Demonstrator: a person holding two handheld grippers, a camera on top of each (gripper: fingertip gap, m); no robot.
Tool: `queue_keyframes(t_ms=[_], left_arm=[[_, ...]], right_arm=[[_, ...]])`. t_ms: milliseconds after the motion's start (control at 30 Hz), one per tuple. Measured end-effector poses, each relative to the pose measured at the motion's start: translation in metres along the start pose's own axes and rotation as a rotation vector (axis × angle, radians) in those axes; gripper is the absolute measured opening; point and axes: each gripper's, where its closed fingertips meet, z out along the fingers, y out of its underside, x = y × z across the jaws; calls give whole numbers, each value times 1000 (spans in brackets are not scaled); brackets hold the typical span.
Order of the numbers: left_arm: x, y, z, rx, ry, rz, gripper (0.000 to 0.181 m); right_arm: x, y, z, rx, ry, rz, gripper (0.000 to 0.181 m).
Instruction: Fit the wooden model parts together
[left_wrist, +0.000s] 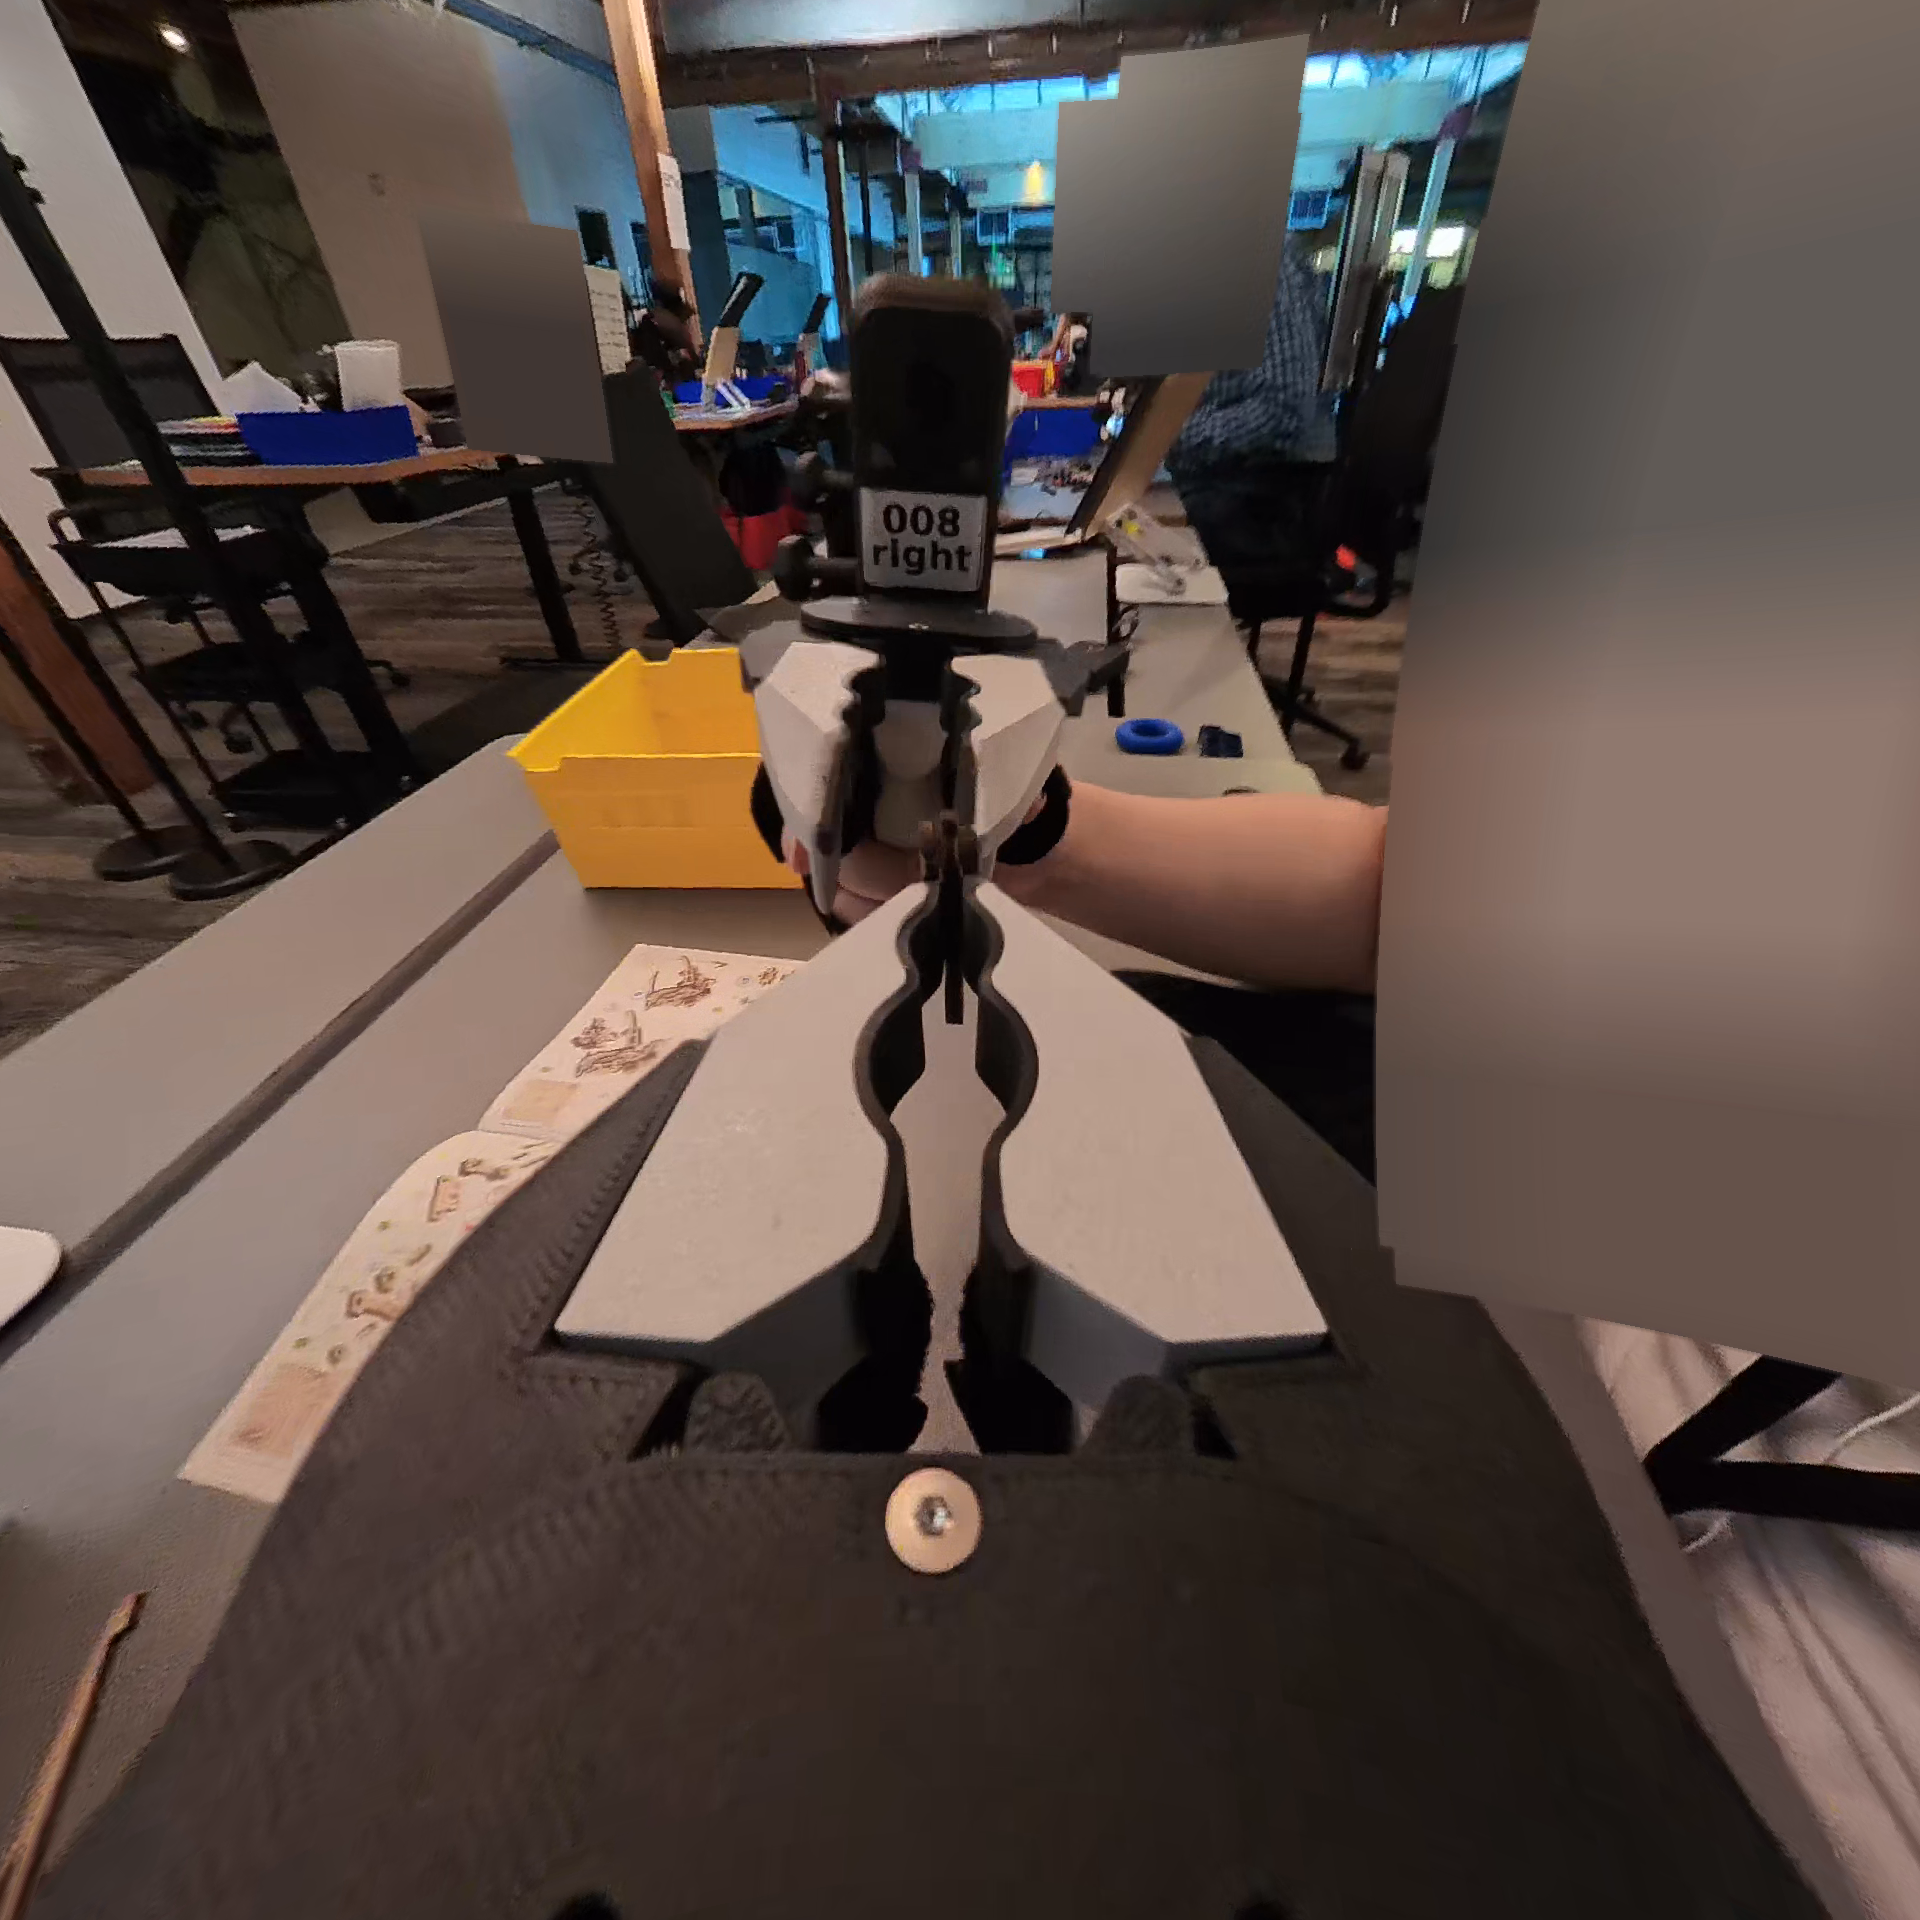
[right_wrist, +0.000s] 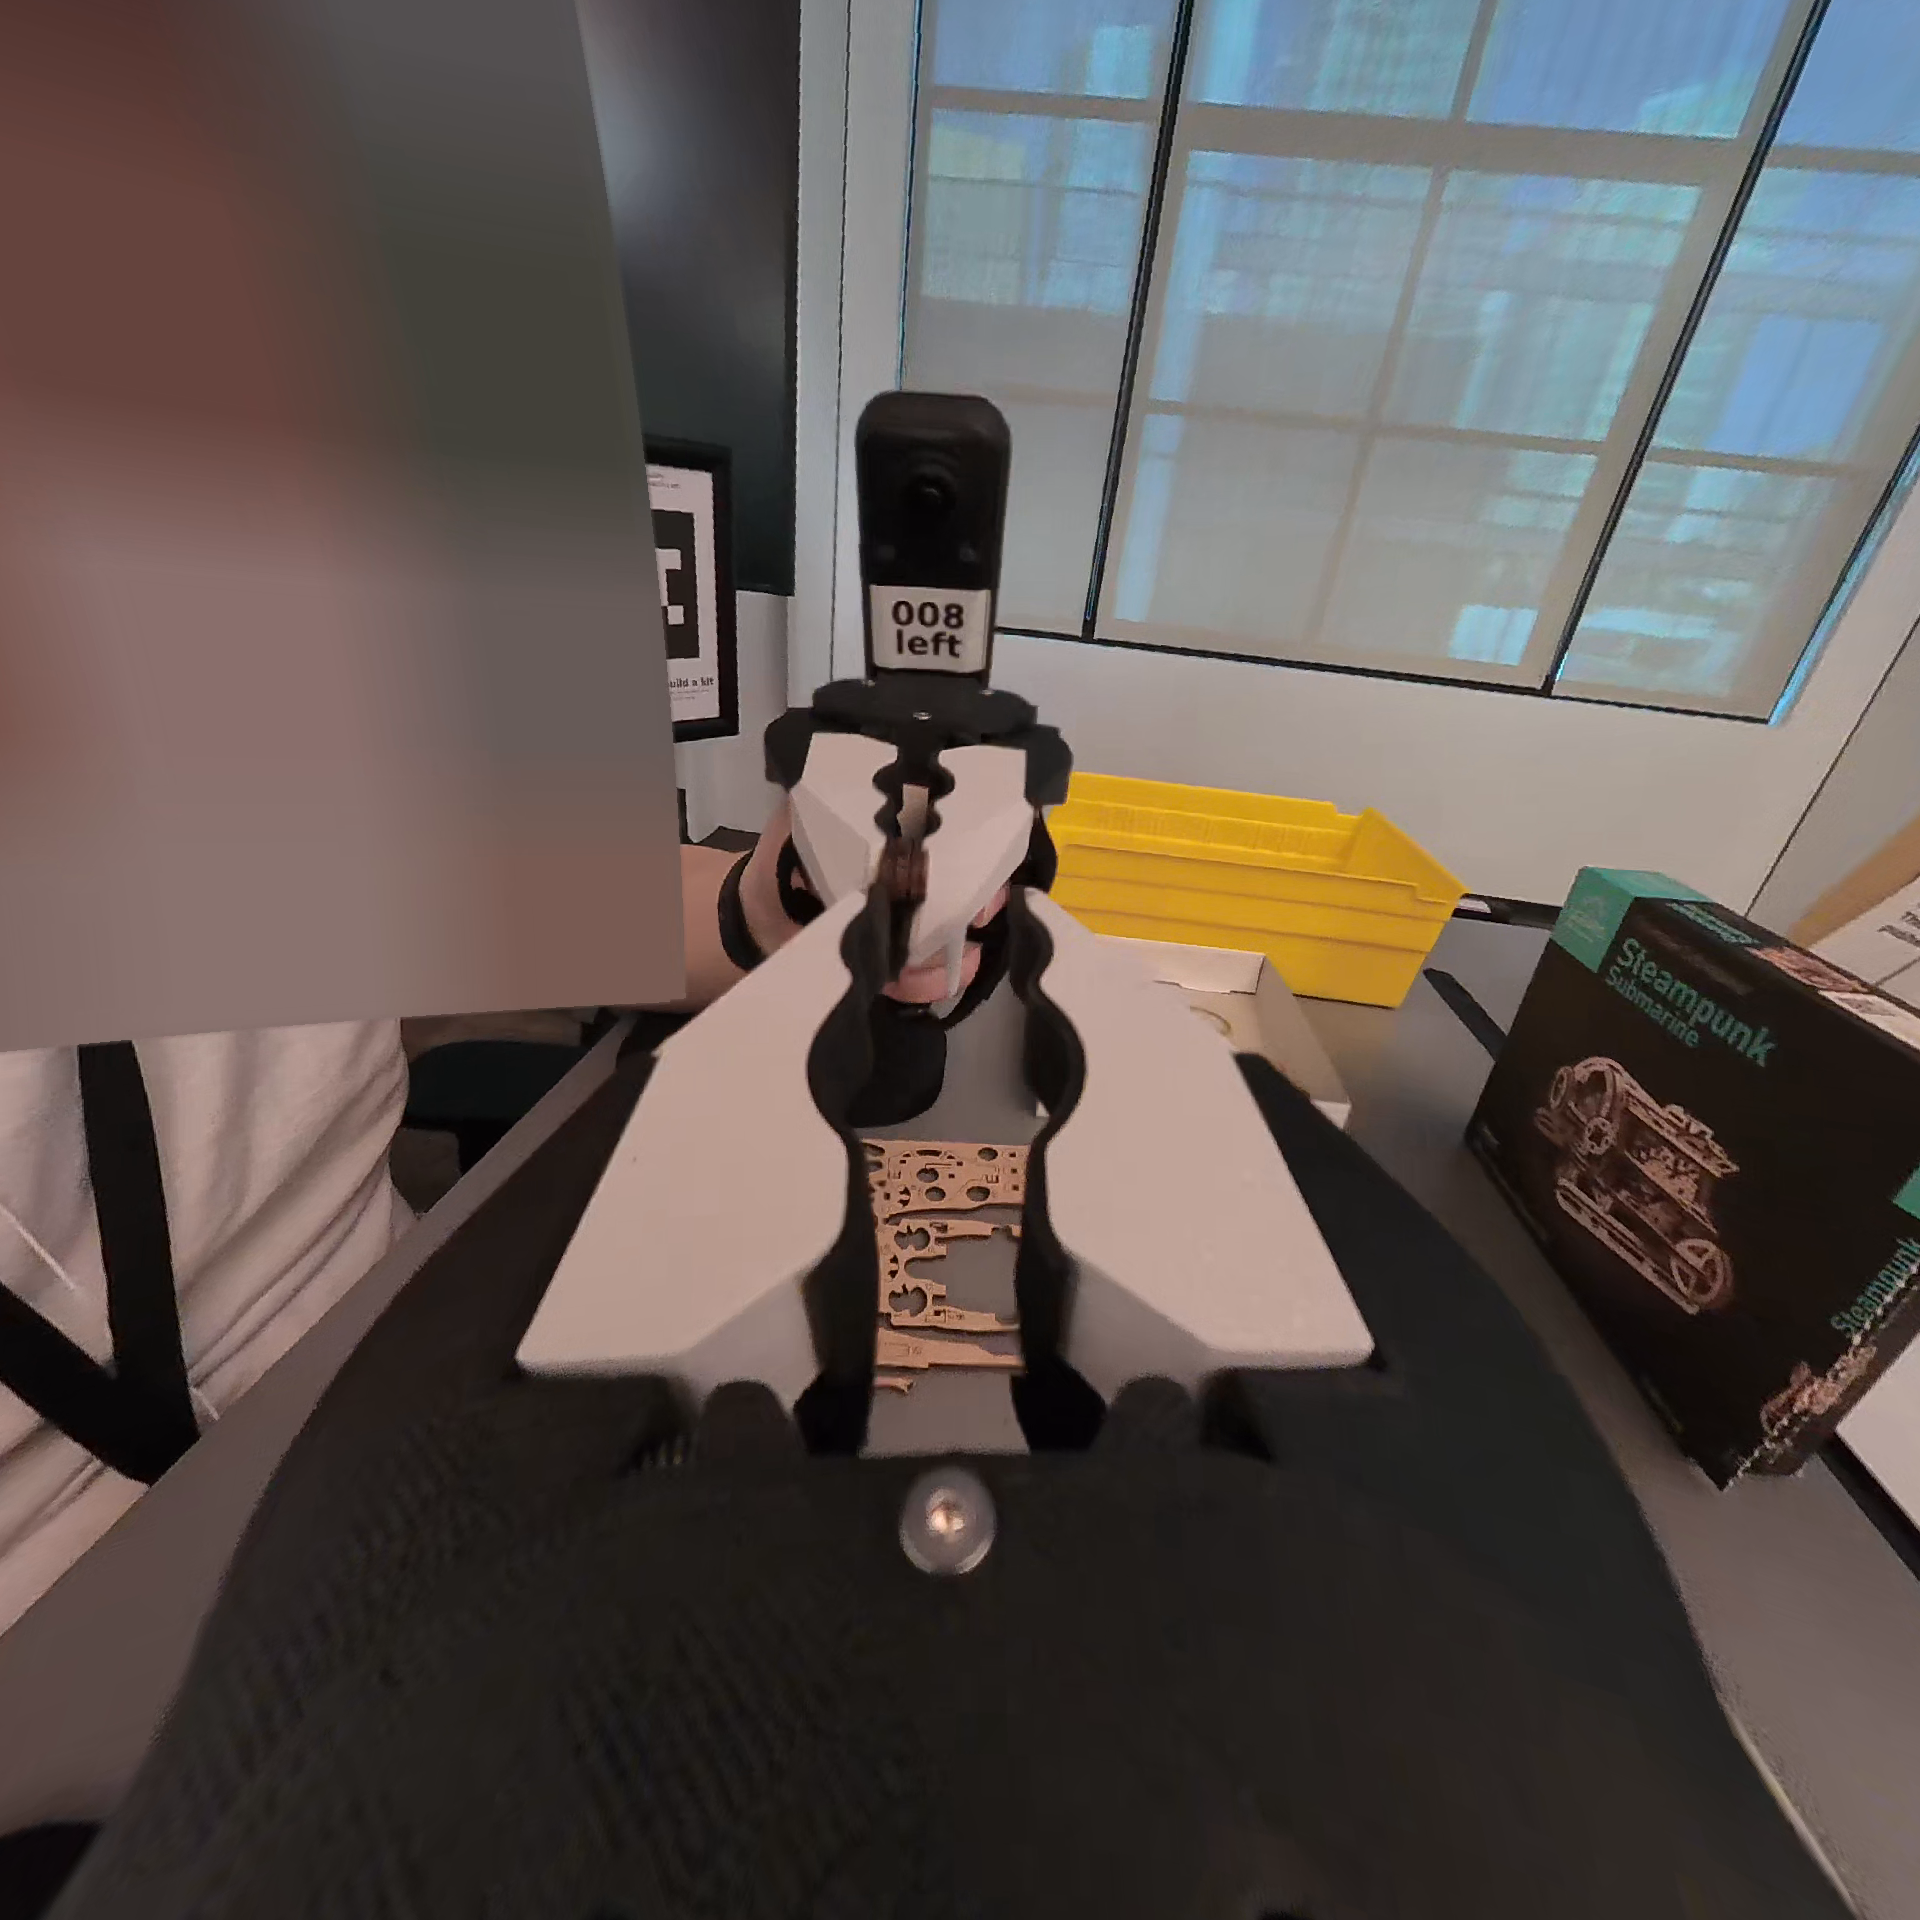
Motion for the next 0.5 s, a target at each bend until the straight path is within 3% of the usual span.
queue_keyframes(t_ms=[433, 500], left_arm=[[-10, 4, 0, 18, 6, -145, 0], [-19, 5, -2, 18, -46, -143, 9]], right_arm=[[2, 7, 7, -41, -35, 196, 8], [5, 7, 6, -39, -23, 213, 7]])
